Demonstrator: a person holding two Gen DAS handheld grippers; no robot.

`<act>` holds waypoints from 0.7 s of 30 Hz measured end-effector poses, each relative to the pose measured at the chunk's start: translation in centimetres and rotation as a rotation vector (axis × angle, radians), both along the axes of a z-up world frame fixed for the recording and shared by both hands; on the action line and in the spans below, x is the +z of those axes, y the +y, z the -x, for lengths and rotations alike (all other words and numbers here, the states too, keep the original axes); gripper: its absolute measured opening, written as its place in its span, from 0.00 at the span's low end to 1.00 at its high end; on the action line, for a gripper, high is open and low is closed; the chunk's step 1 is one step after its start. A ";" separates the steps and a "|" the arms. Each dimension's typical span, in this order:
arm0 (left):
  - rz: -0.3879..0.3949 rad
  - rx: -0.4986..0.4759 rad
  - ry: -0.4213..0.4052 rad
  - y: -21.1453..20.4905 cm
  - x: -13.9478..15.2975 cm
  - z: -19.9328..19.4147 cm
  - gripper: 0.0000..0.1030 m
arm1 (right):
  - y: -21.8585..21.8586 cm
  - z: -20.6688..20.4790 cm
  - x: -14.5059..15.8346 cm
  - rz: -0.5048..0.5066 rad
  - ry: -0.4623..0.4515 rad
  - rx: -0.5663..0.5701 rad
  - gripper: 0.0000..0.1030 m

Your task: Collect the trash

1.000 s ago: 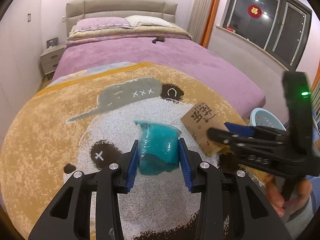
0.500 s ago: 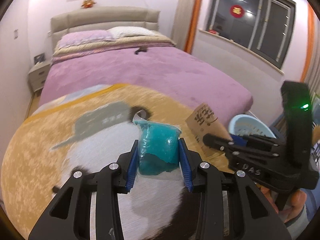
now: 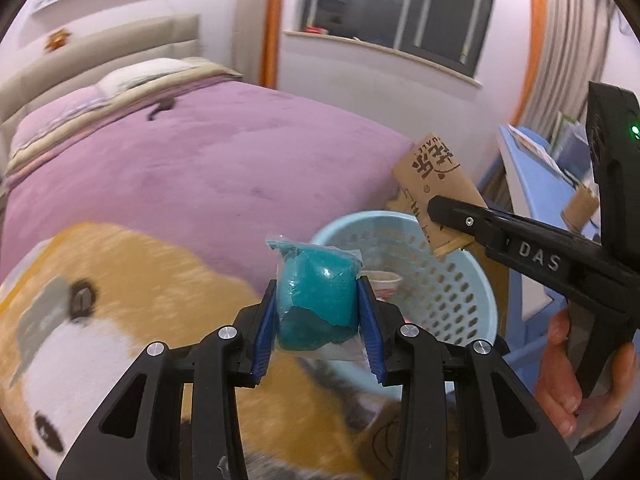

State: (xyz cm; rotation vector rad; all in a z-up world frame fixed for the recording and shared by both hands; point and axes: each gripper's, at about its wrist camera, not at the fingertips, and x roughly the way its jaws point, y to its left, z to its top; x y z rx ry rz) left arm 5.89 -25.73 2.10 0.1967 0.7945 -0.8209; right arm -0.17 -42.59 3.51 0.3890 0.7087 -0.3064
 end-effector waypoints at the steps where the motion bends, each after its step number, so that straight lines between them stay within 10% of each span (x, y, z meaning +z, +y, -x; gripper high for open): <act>1: -0.005 -0.017 0.011 -1.1 -0.4 0.2 0.35 | -0.8 0.3 -0.3 -0.009 0.009 -0.018 0.23; 7: -0.027 -0.053 0.047 -5.1 -2.6 0.5 0.37 | -5.2 1.7 -3.8 -0.068 0.095 -0.120 0.28; 15: -0.078 -0.030 0.029 -6.7 -4.9 1.1 0.73 | -7.6 2.5 -7.9 -0.168 0.167 -0.151 0.46; 21: -0.040 0.013 0.018 -4.3 -4.1 2.1 0.75 | -7.2 3.8 -7.2 -0.156 0.130 -0.113 0.46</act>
